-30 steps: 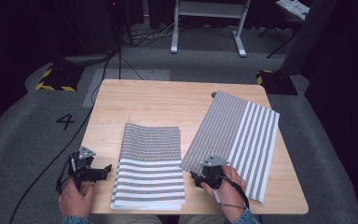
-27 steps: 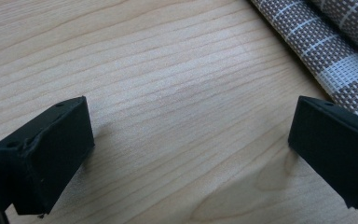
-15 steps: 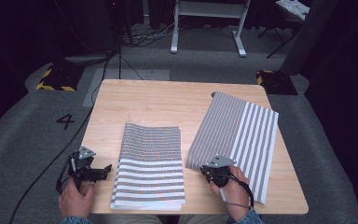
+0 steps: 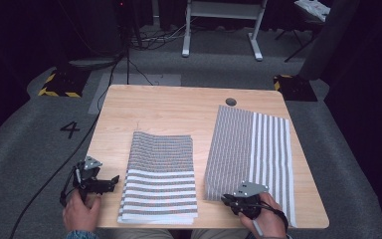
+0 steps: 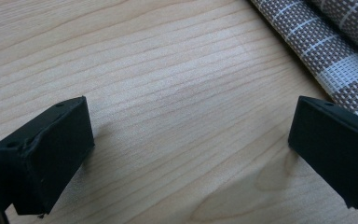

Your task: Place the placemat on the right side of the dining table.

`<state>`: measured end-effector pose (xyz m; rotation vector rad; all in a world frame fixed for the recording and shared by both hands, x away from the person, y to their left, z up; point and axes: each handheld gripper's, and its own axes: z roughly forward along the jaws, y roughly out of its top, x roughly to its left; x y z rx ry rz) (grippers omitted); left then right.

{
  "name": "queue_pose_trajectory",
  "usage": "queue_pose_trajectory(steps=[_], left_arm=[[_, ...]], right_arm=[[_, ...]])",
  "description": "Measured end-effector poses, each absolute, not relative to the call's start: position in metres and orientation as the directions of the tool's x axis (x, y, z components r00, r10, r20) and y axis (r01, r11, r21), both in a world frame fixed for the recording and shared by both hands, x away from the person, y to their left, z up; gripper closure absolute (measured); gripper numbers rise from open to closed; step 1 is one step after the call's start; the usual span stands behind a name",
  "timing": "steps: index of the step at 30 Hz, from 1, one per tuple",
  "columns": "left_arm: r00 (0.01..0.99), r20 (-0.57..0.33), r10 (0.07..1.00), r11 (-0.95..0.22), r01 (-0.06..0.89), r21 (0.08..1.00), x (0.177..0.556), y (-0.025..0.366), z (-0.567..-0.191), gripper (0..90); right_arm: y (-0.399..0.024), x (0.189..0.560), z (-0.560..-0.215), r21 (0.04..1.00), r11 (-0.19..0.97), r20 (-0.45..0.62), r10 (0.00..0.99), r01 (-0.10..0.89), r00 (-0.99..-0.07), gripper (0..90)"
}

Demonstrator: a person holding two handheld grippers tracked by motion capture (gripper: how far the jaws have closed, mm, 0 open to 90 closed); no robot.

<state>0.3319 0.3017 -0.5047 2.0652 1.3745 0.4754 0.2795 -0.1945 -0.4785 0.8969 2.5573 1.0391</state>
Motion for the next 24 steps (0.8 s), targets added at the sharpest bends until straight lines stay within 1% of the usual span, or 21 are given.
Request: queue_pose_trajectory(steps=[5,15,20,24], left_arm=[[0.398,-0.037,0.916,-0.278,0.700,0.658,0.332,0.302,-0.505,0.0],[0.396,-0.039,0.917,-0.275,0.701,0.659,0.332,0.301,-0.505,0.0],[0.396,-0.038,0.918,-0.275,0.701,0.659,0.332,0.301,-0.505,0.1],[0.394,-0.037,0.918,-0.274,0.700,0.660,0.332,0.301,-0.505,0.0]], right_arm=[[-0.212,0.269,-0.477,0.687,0.568,0.014,0.612,0.452,-0.790,78.7],[-0.252,0.262,-0.473,0.681,0.535,0.007,0.677,0.500,-0.736,79.1],[-0.261,0.264,-0.472,0.665,0.565,-0.086,0.708,0.489,-0.701,75.8],[-0.260,0.265,-0.472,0.671,0.561,-0.090,0.710,0.484,-0.698,77.0]])
